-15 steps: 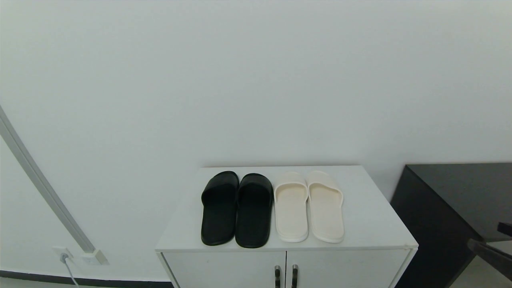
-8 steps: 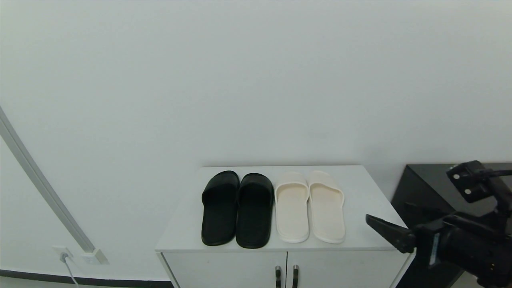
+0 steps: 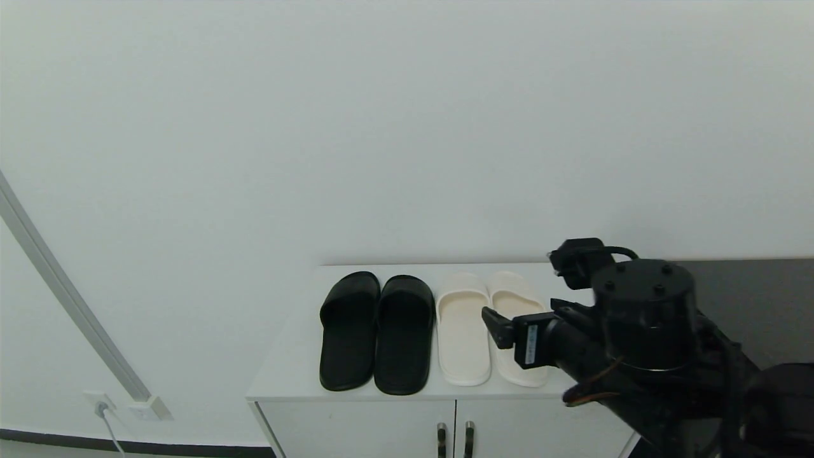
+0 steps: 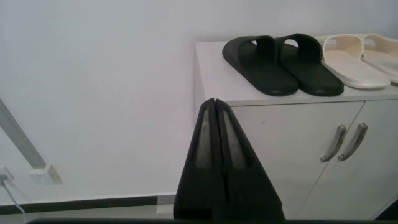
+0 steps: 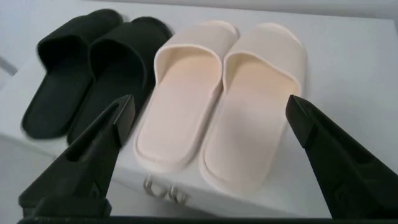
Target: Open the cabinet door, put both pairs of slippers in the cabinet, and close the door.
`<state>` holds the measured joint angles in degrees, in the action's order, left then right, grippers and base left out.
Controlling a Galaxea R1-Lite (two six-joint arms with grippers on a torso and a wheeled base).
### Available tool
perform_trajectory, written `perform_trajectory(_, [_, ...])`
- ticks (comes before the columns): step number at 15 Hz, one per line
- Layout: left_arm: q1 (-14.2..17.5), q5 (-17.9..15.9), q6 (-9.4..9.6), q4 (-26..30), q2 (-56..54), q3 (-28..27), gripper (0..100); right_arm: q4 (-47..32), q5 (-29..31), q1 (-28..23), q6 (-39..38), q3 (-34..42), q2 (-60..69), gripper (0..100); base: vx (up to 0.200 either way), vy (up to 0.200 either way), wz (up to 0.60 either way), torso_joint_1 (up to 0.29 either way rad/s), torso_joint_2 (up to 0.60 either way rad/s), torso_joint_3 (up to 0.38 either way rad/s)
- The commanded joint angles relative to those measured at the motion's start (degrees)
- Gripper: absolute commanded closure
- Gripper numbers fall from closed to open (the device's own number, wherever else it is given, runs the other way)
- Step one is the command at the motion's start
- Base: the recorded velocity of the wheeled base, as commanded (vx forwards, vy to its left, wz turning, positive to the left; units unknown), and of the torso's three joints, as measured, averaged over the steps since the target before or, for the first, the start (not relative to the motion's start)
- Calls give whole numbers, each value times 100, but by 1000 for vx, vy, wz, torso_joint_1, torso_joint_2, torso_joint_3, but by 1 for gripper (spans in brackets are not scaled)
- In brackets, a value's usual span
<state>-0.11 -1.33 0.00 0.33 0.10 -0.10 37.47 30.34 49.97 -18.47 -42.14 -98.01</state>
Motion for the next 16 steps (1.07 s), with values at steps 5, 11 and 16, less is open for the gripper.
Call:
perform_trajectory(5, [-7, 1, 0, 2, -1, 1, 100, 357, 807, -198, -16, -919, -1642, 0, 0, 0, 0, 0, 0, 0])
perform_trajectory(11, [2, 1, 0, 2, -1, 1, 100, 586, 798, -295, -78, -1121, -2108, 0, 0, 0, 0, 0, 0, 0])
perform_trajectory(16, [2, 1, 0, 2, -1, -8, 100, 577, 798, -497, -148, -1472, -2486, 0, 0, 0, 0, 0, 0, 0])
